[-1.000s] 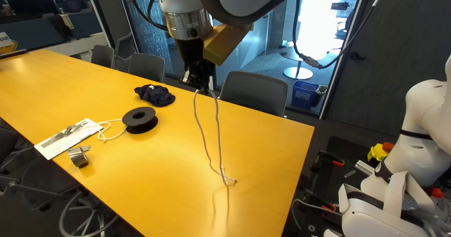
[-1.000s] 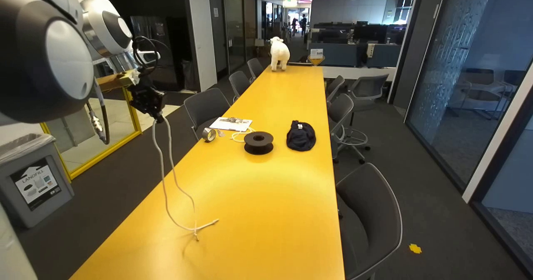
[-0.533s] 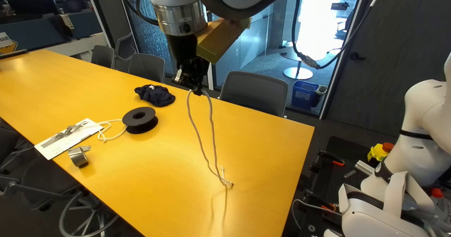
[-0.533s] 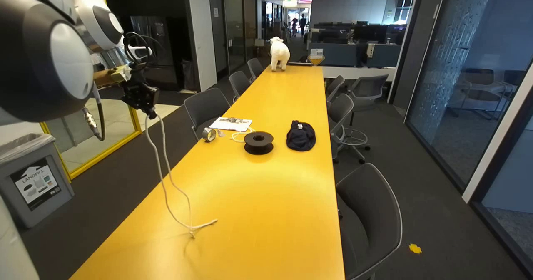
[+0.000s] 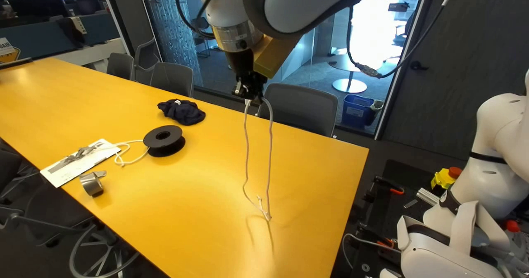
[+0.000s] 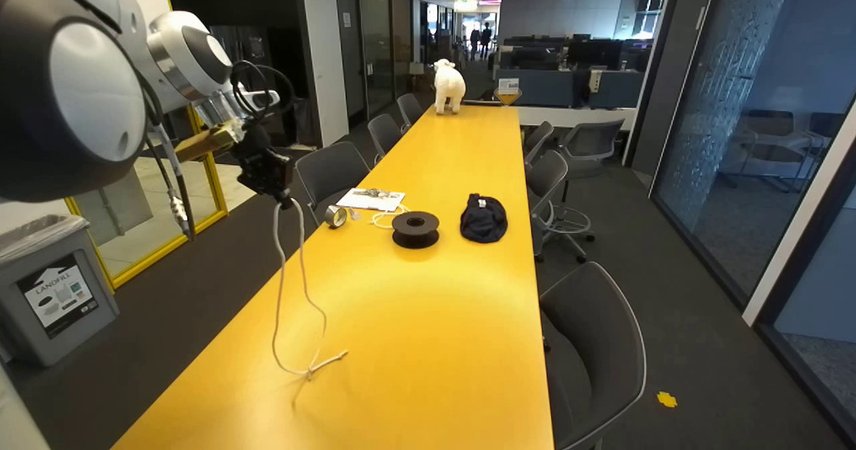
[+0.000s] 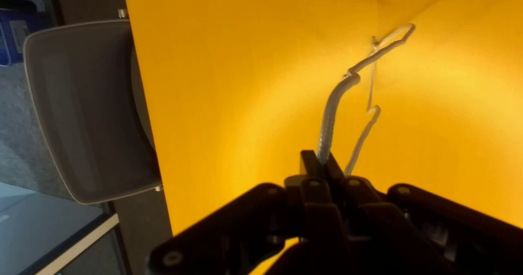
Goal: Move the middle of the rope to the right
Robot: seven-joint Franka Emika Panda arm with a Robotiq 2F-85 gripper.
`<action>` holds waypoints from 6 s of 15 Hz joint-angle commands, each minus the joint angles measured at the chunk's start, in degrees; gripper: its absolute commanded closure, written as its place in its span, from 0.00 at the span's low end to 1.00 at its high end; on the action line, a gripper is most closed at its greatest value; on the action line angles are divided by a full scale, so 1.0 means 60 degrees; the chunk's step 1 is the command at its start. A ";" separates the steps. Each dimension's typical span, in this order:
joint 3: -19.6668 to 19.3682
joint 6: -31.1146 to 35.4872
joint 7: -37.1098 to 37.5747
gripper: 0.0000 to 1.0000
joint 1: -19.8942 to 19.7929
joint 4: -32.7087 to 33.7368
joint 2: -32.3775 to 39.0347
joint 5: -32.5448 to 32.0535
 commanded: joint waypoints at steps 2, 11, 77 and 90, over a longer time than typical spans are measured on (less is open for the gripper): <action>-0.0491 0.0485 0.0083 0.99 -0.0760 -0.1972 -0.0834 -0.0665; -0.1645 0.2690 -0.0162 0.99 -0.2286 -0.4187 -0.0655 -0.1181; -0.2886 0.6014 -0.5595 0.00 -0.3354 -0.7238 -0.0325 0.1626; -0.0696 0.3135 -0.3414 0.00 -0.1786 -0.8395 -0.6734 0.3330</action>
